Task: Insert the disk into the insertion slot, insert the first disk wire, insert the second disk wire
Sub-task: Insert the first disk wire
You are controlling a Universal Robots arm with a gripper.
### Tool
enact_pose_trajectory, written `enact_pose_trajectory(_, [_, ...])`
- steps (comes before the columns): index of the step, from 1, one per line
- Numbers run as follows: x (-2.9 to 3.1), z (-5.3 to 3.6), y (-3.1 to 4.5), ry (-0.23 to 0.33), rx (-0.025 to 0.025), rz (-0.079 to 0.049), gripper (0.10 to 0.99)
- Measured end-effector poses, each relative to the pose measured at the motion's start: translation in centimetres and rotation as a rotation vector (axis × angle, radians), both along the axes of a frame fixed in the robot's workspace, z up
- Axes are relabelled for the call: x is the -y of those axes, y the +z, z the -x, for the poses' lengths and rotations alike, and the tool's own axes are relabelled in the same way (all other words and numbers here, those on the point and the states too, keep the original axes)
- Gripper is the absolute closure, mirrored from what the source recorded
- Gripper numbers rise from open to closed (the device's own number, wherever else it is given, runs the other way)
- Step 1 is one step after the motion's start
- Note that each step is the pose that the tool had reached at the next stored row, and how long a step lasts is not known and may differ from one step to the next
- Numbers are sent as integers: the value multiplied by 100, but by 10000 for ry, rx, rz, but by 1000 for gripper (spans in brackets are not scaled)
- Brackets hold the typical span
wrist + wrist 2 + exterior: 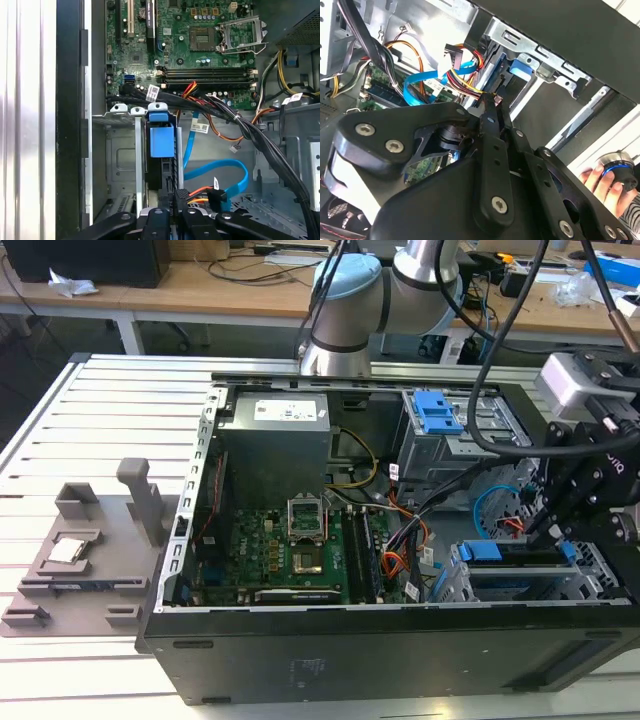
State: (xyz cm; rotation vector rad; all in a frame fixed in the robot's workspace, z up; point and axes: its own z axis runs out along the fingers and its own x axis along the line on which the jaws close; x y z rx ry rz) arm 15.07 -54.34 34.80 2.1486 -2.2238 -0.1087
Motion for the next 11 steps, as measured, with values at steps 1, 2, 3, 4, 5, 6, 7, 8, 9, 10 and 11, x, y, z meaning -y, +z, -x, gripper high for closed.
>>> enact_pose_trajectory(1, [-3,-1,-1,-1,0,-9,925])
enact_pose_trajectory(2, [-7,-1,-3,-2,-1,-20,925])
enact_pose_trajectory(3, [-13,-2,-2,-2,-1,-26,925])
enact_pose_trajectory(4, [-16,-4,-2,1,-1,-34,925])
enact_pose_trajectory(5, [-18,-5,-5,1,-2,-53,925])
enact_pose_trajectory(6, [-18,-10,-10,2,-7,-59,925])
enact_pose_trajectory(7, [-19,-14,-15,2,-11,-61,925])
enact_pose_trajectory(8, [-18,-17,-19,1,-15,-60,925])
enact_pose_trajectory(9, [-18,-26,-26,1,-24,-61,925])
enact_pose_trajectory(10, [-19,-31,-34,1,-33,-63,925])
enact_pose_trajectory(11, [-19,-35,-42,1,-41,-62,925])
